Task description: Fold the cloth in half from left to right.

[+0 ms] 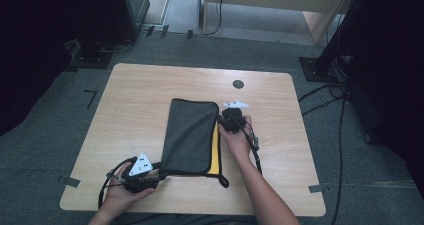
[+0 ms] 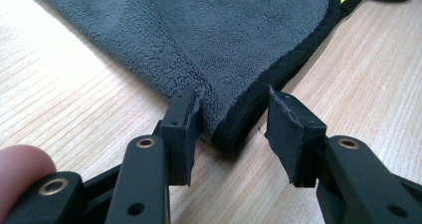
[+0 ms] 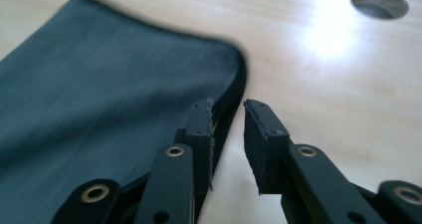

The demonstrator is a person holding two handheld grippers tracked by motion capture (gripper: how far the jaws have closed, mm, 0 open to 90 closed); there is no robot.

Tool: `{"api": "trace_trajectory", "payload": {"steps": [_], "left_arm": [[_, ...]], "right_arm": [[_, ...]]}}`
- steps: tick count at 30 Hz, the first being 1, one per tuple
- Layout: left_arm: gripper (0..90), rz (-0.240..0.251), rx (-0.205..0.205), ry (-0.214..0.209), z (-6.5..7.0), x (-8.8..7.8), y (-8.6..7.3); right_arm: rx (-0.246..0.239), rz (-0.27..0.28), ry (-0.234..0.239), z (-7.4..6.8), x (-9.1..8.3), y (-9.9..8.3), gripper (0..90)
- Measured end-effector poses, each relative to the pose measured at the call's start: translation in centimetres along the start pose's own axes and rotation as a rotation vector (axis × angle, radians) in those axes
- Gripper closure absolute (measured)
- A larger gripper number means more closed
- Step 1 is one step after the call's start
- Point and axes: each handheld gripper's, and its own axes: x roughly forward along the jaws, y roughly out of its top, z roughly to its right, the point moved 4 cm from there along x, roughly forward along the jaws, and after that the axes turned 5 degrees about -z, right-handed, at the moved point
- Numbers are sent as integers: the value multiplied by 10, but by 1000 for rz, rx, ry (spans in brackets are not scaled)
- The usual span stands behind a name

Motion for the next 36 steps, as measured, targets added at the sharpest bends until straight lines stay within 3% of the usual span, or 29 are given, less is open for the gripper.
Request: {"api": "trace_trajectory", "payload": {"steps": [3, 4, 7, 10, 14, 19, 23, 27, 30, 36], "left_arm": [[550, -3, 4, 8, 1, 0, 1], [550, -4, 2, 9, 1, 1, 1], [551, -5, 2, 12, 1, 1, 1], [551, -5, -1, 13, 1, 1, 1], [551, -6, -1, 11, 1, 1, 1], [552, -6, -5, 11, 0, 1, 0], [553, -12, 2, 12, -1, 1, 0], [555, -9, 2, 12, 0, 2, 0], [555, 0, -1, 8, 1, 0, 1], [557, 43, 1, -6, 2, -6, 4]], "right_arm": [[-35, -12, 45, -18, -25, -30, 758], [-41, -24, 81, -27, -33, -42, 759], [-66, -44, 129, -44, -49, -65, 762], [-28, -61, 168, -54, -58, -85, 762], [17, -84, 199, -58, -57, -102, 763], [69, -53, 230, -64, -59, -104, 747], [38, -53, 197, -71, -55, -107, 754], [4, -46, 154, -74, -56, -108, 831], [-7, -40, 154, -75, -56, -107, 878], [-2, -8, 157, -72, -68, -101, 884]]}}
